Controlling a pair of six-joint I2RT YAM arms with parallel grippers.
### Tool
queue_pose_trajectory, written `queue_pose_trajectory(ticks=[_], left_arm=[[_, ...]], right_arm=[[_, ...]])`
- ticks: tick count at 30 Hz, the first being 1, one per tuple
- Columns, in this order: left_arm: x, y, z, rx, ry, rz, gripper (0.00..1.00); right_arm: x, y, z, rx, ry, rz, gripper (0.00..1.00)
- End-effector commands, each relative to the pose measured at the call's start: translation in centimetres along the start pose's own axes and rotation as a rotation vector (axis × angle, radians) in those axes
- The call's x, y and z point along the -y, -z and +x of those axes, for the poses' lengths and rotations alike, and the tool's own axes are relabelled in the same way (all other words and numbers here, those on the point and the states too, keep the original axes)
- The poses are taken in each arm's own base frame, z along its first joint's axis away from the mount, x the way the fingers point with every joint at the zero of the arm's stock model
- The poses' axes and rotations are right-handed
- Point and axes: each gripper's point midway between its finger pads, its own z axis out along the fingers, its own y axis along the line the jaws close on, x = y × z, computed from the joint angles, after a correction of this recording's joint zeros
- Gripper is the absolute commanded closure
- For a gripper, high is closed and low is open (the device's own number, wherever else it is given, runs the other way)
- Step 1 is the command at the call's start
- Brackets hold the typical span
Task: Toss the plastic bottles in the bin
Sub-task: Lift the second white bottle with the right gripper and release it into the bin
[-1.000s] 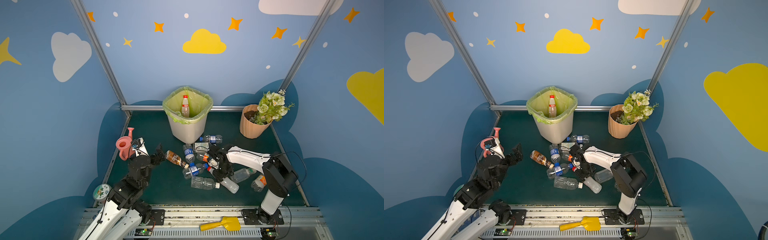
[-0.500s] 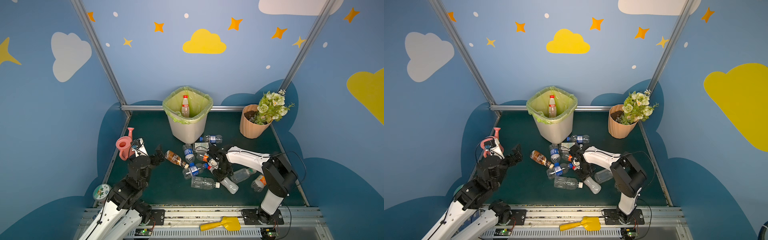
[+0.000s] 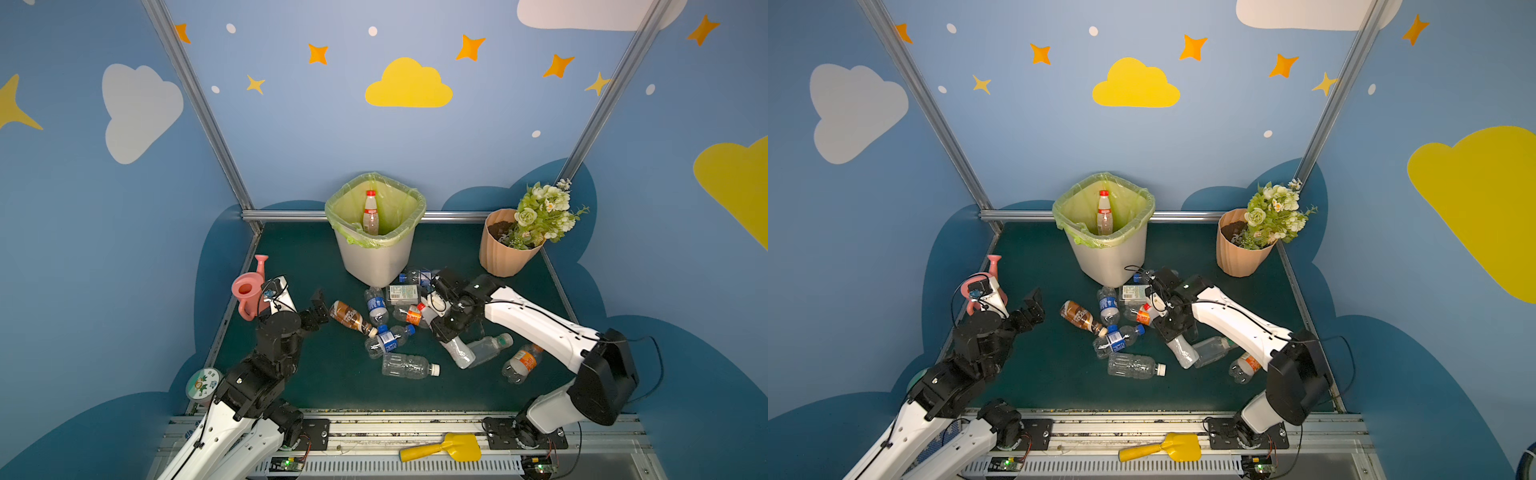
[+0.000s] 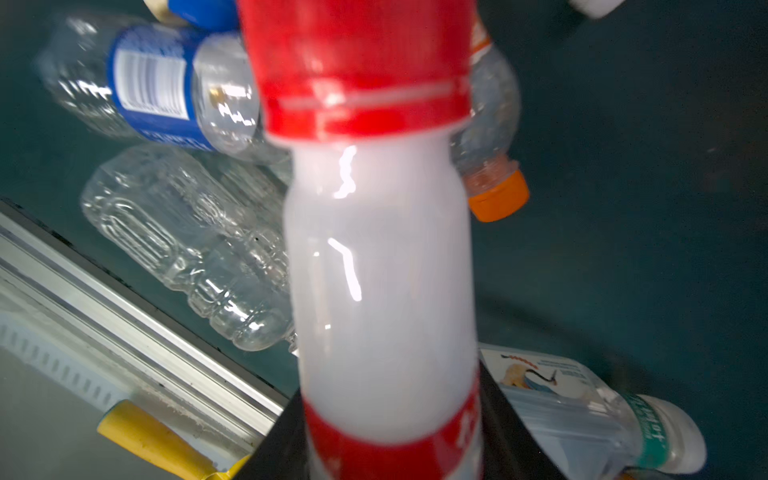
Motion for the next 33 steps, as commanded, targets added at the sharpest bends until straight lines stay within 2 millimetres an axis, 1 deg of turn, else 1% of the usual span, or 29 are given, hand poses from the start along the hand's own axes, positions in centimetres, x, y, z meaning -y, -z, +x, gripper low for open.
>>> queue_pose_trajectory(ticks=[1, 6, 10, 12, 18, 23, 26, 28, 30, 33], left_arm=[[-0.5, -0.1, 0.4, -0.003, -0.001, -0.023, 0.00], [-0.5, -0.2, 0.8, -0.017, -0.002, -0.020, 0.00], [-0.5, -0.3, 1.2, -0.032, -0.006, -0.019, 0.00], [-0.4, -0.4, 1.3, -0.035, -0.007, -0.013, 0.00], [0.7, -0.6, 1.7, -0.072, -0.027, 0.030, 0.00], [1.5, -0.8, 1.8, -0.089, -0.041, 0.060, 0.00], [1.9, -0.9, 2.0, -0.099, -0.049, 0.079, 0.00], [2.1, -1.1, 2.2, -0.108, -0.056, 0.084, 0.00], [2.2, -1.1, 2.2, -0.112, -0.057, 0.086, 0.00], [2.3, -1.1, 2.2, -0.116, -0.060, 0.089, 0.00]], right_arm=[[0.4, 3.3, -1.6, 0.125, -0.009, -0.009, 0.53], [1.3, 6.8, -3.8, 0.314, -0.072, -0.021, 0.54], [2.5, 10.4, -5.9, 0.523, -0.123, 0.012, 0.55], [3.1, 12.7, -7.0, 0.636, -0.152, 0.019, 0.55], [3.8, 20.3, -10.4, 0.958, -0.147, 0.031, 0.55], [3.9, 27.9, -12.8, 1.227, -0.106, 0.066, 0.55], [3.6, 32.5, -14.0, 1.381, -0.077, 0.065, 0.56], [3.3, 35.0, -14.7, 1.459, -0.065, 0.058, 0.56], [3.0, 37.0, -15.4, 1.532, -0.056, 0.043, 0.56], [2.6, 39.4, -16.5, 1.623, -0.052, 0.005, 0.57]])
